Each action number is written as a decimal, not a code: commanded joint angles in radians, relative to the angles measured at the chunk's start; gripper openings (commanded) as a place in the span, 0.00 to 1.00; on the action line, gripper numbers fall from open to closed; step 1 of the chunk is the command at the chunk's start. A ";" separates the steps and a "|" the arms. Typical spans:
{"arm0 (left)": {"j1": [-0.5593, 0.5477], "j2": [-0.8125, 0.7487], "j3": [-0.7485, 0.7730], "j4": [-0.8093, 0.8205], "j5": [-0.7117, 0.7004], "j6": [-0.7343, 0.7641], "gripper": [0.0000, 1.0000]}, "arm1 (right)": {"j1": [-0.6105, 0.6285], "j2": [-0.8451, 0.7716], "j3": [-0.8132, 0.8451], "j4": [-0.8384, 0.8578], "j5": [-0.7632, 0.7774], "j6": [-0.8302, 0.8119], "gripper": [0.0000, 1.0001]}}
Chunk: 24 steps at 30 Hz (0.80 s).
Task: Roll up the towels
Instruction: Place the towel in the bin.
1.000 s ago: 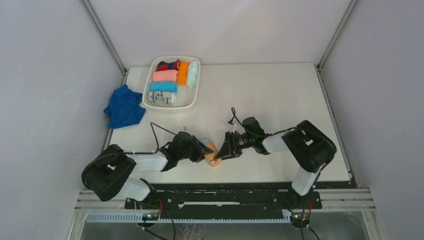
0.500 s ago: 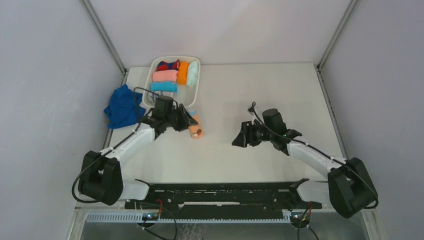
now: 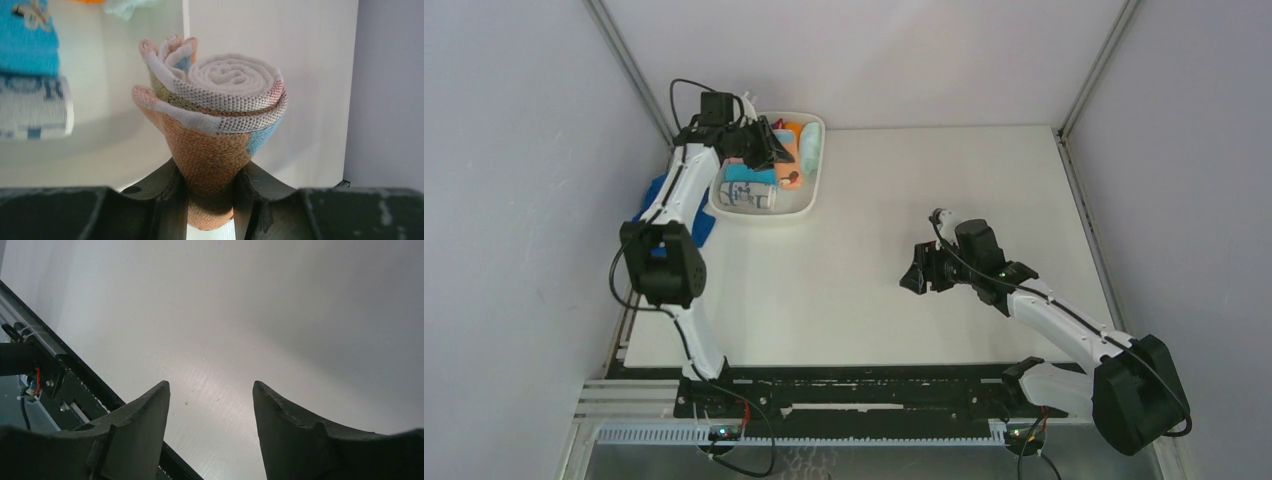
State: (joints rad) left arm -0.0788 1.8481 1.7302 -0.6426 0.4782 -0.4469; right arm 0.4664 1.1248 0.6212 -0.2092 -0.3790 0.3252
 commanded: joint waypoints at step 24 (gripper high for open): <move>0.010 0.639 0.514 -0.282 0.125 0.216 0.25 | -0.023 0.030 0.033 0.027 0.026 -0.050 0.61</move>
State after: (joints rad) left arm -0.0624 2.4783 2.2021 -0.8948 0.6048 -0.2955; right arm 0.4511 1.1484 0.6212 -0.2092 -0.3473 0.2928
